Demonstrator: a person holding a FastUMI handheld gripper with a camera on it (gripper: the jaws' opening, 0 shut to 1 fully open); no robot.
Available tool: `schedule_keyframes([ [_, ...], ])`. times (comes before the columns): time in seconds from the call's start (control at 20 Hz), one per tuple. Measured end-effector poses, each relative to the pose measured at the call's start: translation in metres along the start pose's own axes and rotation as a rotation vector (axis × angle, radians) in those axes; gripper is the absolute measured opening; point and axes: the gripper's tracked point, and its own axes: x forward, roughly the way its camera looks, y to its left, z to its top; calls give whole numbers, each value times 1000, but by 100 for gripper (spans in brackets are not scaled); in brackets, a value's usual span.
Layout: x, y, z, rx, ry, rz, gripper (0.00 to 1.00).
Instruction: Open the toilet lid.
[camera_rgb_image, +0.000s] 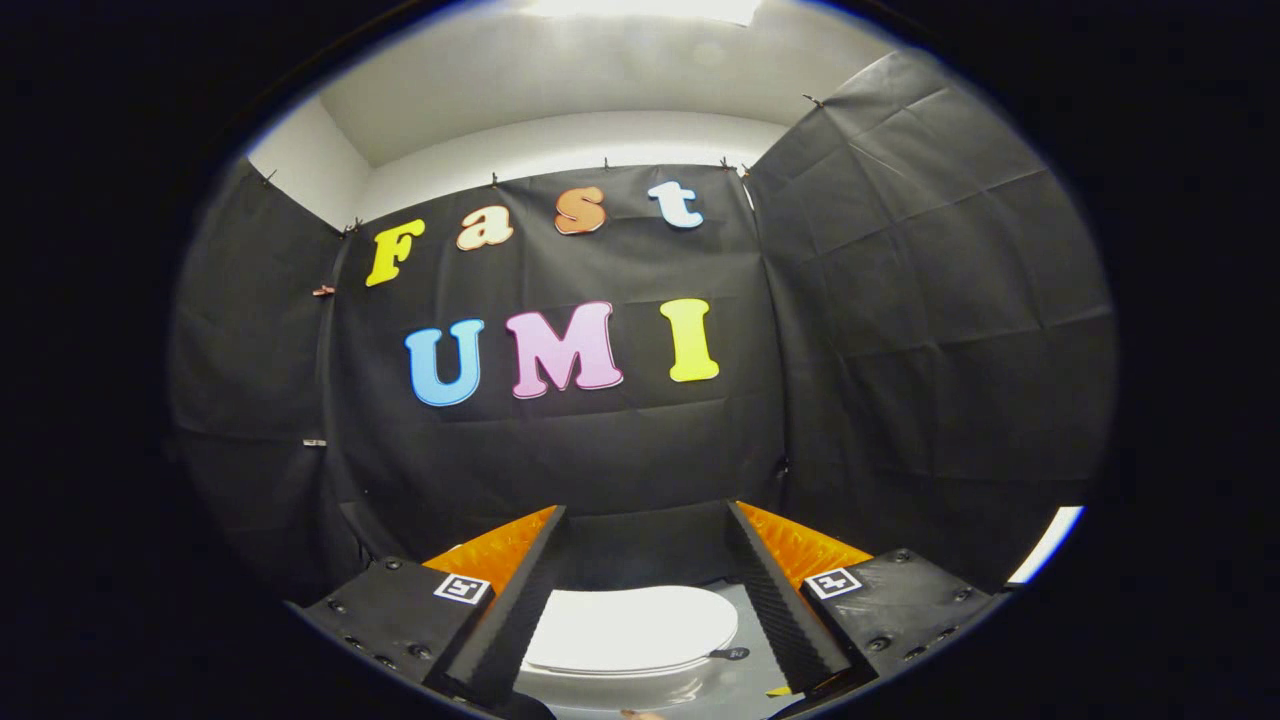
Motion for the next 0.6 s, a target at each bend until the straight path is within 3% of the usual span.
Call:
schedule_keyframes([
  [0.6,87,-93,-64,148,96,-168,98],
])
